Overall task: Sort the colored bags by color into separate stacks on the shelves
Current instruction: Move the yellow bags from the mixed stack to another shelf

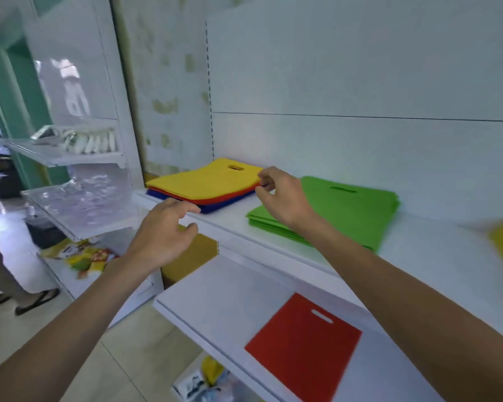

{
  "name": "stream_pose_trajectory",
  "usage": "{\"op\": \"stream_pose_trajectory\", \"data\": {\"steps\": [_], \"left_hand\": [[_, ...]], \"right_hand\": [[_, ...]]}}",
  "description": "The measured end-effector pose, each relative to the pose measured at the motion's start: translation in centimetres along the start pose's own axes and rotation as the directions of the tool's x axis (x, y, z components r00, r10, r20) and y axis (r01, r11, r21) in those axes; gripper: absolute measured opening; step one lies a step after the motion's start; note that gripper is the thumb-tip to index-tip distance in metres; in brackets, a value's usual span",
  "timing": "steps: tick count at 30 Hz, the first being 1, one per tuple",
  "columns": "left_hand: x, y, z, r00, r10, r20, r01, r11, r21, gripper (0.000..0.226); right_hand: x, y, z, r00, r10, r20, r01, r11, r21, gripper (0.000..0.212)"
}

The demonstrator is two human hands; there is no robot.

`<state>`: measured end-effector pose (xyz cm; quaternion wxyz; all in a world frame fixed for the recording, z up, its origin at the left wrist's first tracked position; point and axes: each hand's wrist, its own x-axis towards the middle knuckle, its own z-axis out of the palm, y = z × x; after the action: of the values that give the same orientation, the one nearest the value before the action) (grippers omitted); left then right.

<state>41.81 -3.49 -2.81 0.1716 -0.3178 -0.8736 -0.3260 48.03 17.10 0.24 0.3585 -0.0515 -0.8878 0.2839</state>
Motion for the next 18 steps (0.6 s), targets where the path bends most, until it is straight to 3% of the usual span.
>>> {"op": "stream_pose_trajectory", "data": {"steps": [4, 18], "left_hand": [[2.4, -4.9, -1.1, 0.999, 0.03, 0.032, -0.028, 0.998, -0.051, 0.027], [14.7, -14.3, 1.3, 0.99, 0.085, 0.114, -0.067, 0.985, -0.157, 0.022]], "right_hand": [[2.1, -1.2, 4.7, 0.997, 0.049, -0.067, -0.048, 0.999, 0.014, 0.031], [14.6, 1.4, 12.6, 0.991, 0.114, -0.069, -0.118, 0.991, -0.058, 0.03]]}}
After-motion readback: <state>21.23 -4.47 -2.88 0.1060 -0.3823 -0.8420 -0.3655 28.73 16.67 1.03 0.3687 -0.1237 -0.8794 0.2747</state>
